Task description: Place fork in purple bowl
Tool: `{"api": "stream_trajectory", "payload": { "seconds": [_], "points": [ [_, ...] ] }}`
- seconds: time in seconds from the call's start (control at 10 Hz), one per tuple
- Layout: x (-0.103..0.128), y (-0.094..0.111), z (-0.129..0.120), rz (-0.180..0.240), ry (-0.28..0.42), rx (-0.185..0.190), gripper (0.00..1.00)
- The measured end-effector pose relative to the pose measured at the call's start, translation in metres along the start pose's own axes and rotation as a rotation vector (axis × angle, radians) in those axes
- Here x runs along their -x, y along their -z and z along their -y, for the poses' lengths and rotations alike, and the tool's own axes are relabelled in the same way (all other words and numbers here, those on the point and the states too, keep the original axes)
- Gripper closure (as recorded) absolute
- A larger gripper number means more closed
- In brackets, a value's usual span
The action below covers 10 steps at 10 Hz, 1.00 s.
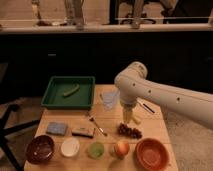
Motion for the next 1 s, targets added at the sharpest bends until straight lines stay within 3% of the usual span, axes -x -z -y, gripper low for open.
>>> {"api": "stream_trajectory", "payload": {
  "seconds": [0.7, 1.0],
  "points": [
    [0.006, 0.001, -0.002, 0.004, 0.005, -0.003, 0.20],
    [0.050, 0.003, -0.006, 0.023, 0.010, -0.003, 0.20]
  ]
}}
